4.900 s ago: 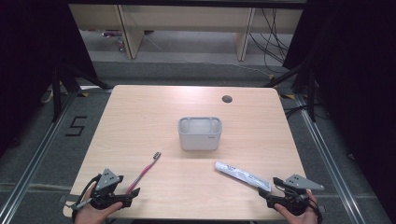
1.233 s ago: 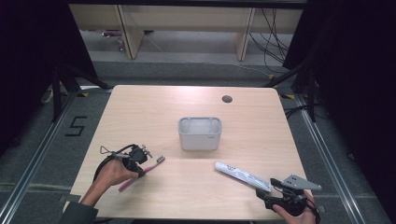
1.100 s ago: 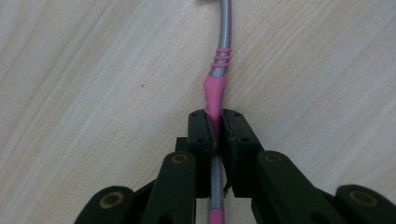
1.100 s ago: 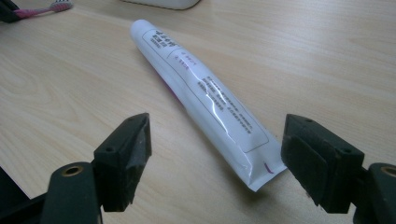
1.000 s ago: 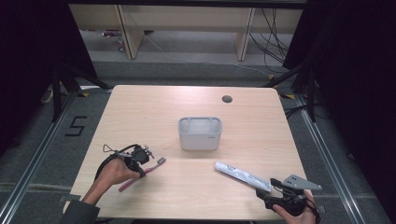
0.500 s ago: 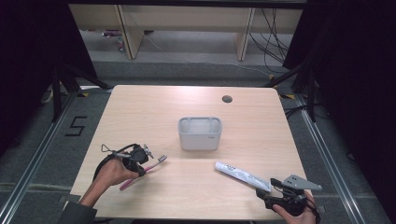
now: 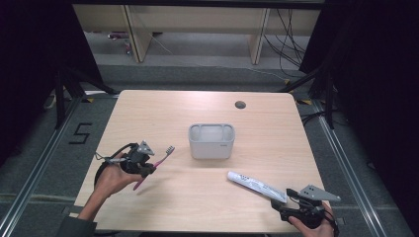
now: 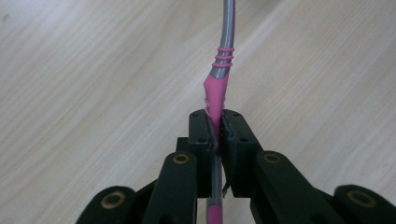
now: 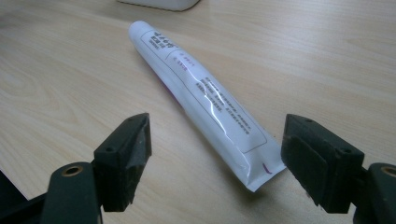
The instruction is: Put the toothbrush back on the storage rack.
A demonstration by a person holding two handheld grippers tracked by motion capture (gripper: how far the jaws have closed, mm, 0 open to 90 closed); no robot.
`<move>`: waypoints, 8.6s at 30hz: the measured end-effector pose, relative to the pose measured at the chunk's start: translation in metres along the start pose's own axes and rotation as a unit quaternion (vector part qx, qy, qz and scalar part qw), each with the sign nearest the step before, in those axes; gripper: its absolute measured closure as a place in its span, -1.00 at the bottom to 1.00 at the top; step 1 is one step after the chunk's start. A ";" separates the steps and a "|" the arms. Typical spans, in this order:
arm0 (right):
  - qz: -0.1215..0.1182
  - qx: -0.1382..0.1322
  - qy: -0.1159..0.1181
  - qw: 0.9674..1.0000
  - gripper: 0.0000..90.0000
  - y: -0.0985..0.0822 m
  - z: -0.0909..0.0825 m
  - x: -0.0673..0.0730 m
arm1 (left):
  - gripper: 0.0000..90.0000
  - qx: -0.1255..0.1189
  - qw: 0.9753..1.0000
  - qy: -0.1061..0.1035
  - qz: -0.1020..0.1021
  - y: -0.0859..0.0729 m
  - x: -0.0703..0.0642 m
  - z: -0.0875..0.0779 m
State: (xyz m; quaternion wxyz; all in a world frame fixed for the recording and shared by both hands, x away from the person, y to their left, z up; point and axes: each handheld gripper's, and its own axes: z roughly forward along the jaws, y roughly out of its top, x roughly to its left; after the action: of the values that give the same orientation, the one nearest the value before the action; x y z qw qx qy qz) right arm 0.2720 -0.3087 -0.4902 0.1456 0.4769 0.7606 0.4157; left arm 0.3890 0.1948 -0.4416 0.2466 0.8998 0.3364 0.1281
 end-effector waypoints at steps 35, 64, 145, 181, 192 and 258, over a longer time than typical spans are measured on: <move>-0.018 -0.005 -0.004 1.000 -0.44 0.000 0.001 -0.004 | 0.83 -0.256 0.960 0.032 -0.107 0.043 -0.001 -0.022; -0.020 -0.010 -0.005 1.000 -0.44 0.001 -0.001 -0.004 | 0.83 -0.328 0.937 0.037 -0.117 0.114 -0.012 -0.017; -0.012 0.000 0.010 1.000 -0.44 0.000 0.002 -0.003 | 0.81 -0.270 0.950 0.054 -0.149 0.129 -0.010 0.065; -0.007 -0.001 0.006 1.000 -0.44 0.000 0.001 -0.002 | -0.06 -0.267 0.950 0.043 -0.153 0.109 -0.018 0.025; -0.020 -0.004 0.002 1.000 -0.44 0.000 0.001 -0.004 | -0.19 -0.255 0.956 0.030 -0.142 0.088 -0.021 0.019; -0.013 -0.012 0.005 1.000 -0.44 0.000 0.002 -0.003 | -0.61 -0.206 0.972 -0.011 -0.114 -0.046 -0.063 0.002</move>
State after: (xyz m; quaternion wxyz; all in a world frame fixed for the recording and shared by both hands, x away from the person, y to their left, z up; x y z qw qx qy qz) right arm 0.2743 -0.3102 -0.4922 0.1528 0.4628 0.7629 0.4249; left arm 0.3186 0.1819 -0.4715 0.4430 0.7866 0.4009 0.1560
